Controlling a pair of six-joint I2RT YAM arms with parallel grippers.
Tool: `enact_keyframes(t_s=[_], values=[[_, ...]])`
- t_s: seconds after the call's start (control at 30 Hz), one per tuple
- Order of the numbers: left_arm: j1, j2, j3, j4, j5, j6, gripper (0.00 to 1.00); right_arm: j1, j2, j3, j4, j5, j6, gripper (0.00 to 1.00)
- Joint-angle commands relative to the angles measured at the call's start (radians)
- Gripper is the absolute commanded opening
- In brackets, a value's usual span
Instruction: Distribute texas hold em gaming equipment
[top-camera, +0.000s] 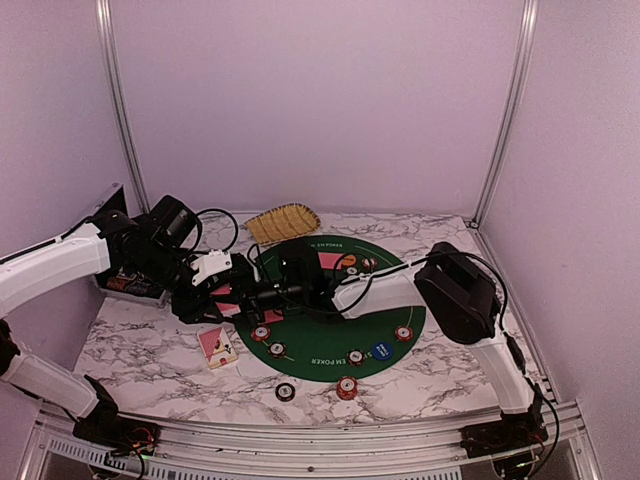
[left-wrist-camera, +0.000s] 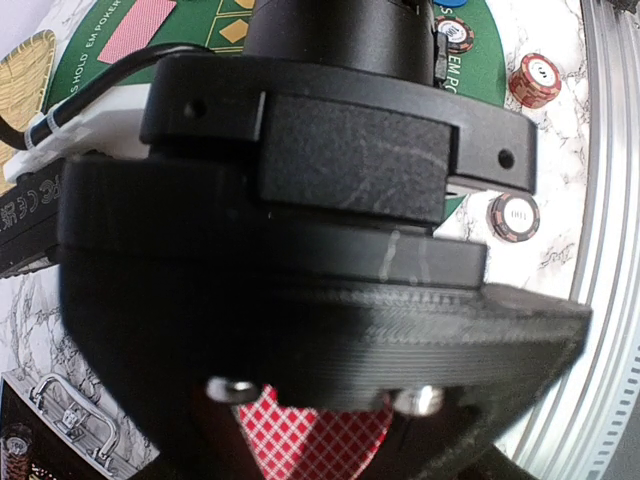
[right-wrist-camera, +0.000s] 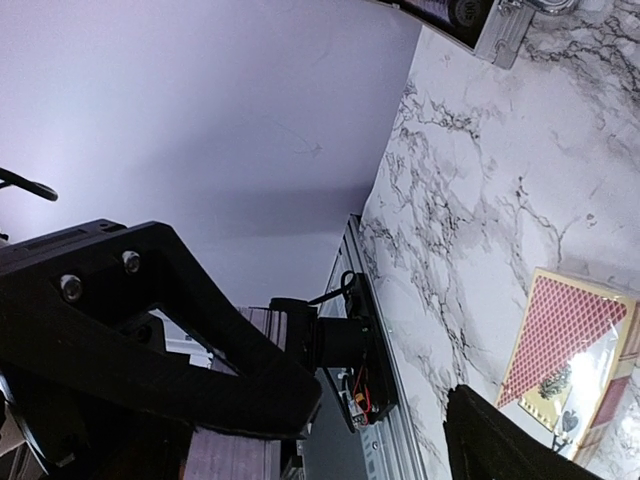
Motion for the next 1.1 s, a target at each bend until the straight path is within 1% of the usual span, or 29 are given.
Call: enact_keyframes(t_s=[0.0,0.33,0.8,1.07], values=[[0.005,-0.011,0.018,0.010,0.022,-0.003,0.00,-0.007,0.004,0.039,-0.059,0.024,-0.024,0.85],[0.005,-0.017,0.013,0.010,0.019,-0.001,0.00,-0.042,-0.049,-0.023,-0.075,0.036,-0.045,0.76],[0.005,-0.018,0.015,0.010,0.015,-0.003,0.00,-0.066,-0.093,-0.059,-0.106,0.028,-0.081,0.59],[0.005,-0.018,0.016,0.009,0.013,-0.003,0.00,-0.078,-0.125,-0.091,-0.128,0.025,-0.102,0.52]])
